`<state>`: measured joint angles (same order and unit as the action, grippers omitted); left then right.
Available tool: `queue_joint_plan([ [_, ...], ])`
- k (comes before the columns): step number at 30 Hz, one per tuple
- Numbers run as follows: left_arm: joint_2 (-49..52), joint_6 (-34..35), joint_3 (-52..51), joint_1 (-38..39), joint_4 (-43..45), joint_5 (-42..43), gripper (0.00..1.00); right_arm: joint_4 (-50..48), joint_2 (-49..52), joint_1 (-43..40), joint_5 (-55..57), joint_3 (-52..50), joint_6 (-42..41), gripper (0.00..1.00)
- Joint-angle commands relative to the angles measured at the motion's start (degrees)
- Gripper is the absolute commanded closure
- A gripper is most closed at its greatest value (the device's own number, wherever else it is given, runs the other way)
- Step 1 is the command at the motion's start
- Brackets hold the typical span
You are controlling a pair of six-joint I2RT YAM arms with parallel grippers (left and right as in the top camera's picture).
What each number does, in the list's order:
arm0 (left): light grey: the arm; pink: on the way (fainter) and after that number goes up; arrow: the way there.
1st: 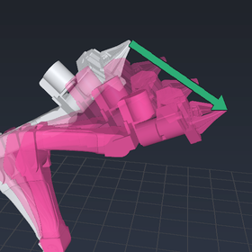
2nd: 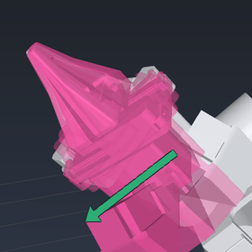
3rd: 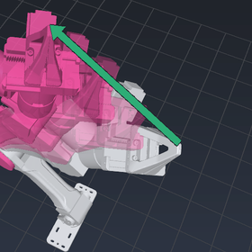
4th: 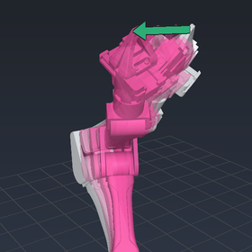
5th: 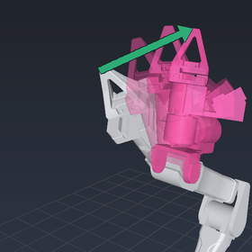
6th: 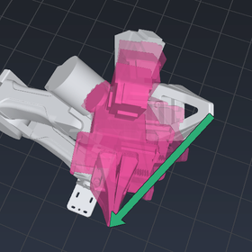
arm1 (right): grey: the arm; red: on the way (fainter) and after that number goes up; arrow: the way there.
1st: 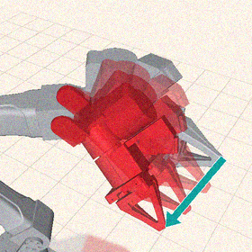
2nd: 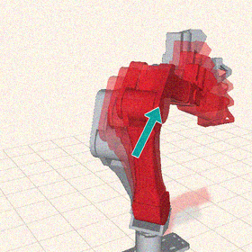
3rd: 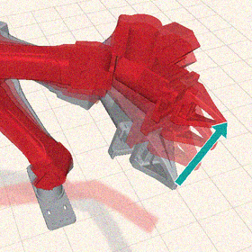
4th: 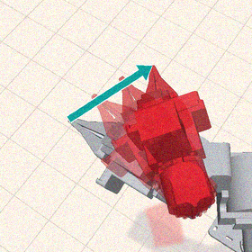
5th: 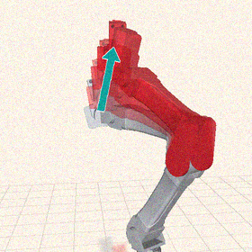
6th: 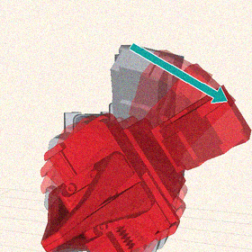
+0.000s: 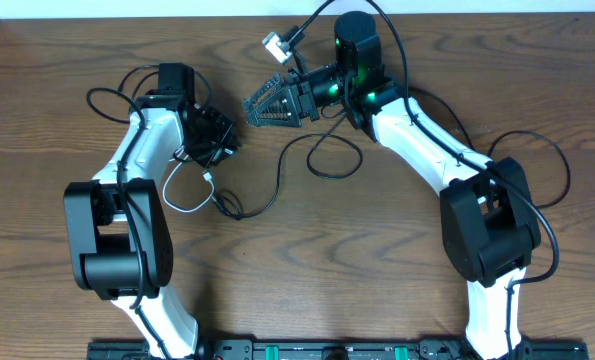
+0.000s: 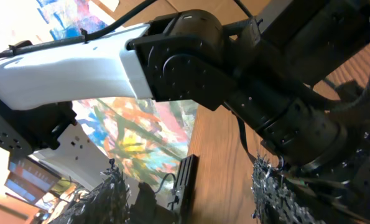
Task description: Untangle cables
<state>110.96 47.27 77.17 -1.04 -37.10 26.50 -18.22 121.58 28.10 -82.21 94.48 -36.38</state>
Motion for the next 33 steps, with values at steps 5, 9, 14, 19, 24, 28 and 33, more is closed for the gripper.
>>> queue_joint_plan([
  [5,0.5,-4.0,-0.1,-3.6,-1.4,-5.6,0.89,16.1,-1.6,0.4,14.8,-1.6,8.8,0.49],
  [9,0.5,-4.2,-0.1,-7.4,-3.4,-5.6,0.86,32.8,-1.6,2.8,31.3,-1.6,19.2,0.51],
  [14,0.5,-9.8,-0.1,-10.8,-4.2,-5.6,0.56,44.8,-1.6,8.6,47.7,-1.6,34.6,0.57],
  [19,0.5,-10.2,-0.1,-11.6,-4.2,-6.3,0.37,46.0,-1.6,14.4,60.2,-1.6,42.5,0.55],
  [24,0.5,-10.2,-0.1,-11.6,-4.2,-6.5,0.30,44.5,-0.6,19.1,65.3,-1.6,43.8,0.51],
  [28,0.5,-10.2,-0.1,-11.7,-4.2,-6.7,0.28,44.6,1.3,21.3,66.9,-1.6,43.8,0.55],
  [33,0.5,-10.2,-0.1,-11.7,-4.2,-6.7,0.14,45.0,3.2,22.4,66.7,-1.6,43.7,0.64],
])
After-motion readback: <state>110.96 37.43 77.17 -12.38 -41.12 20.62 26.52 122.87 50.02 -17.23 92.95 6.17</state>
